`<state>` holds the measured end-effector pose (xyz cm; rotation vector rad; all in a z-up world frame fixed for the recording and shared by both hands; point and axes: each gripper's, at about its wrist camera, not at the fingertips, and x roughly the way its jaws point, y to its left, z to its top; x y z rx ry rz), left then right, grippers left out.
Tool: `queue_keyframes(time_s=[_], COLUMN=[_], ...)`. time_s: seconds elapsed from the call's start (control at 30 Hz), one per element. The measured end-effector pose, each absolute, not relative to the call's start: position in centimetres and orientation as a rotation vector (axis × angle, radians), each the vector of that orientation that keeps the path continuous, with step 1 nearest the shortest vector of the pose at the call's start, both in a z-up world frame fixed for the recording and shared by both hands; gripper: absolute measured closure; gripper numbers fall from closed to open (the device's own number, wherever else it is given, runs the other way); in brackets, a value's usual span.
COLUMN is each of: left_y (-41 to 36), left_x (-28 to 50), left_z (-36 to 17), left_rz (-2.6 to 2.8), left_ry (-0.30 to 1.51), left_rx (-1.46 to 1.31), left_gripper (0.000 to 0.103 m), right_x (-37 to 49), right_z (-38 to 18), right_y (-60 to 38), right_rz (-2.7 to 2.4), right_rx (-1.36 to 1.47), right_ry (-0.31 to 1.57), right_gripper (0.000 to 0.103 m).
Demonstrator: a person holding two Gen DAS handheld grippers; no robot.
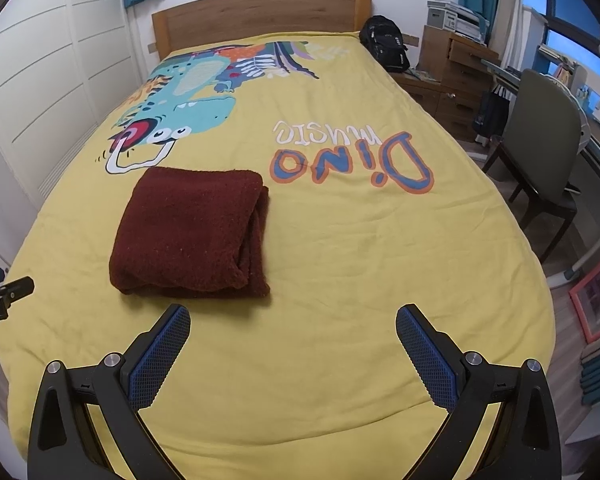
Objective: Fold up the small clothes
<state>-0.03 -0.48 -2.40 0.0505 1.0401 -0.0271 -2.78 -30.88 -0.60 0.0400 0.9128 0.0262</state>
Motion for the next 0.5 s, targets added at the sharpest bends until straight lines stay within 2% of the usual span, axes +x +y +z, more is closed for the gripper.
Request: queue_keyframes(time_s=[0.5], left_y=[-0.42], left_x=[-0.04], left_z=[-2.92], left_rz=[-0.025], left_ry=[1.06], left_rx=[0.046], left_gripper=[0.001], right_x=[-2.66], right_z=[-0.71], right_y=[-31.08], right_rz=[0.023], right_rx=[0.044], right_ry=[0.917], right_gripper=[0.0])
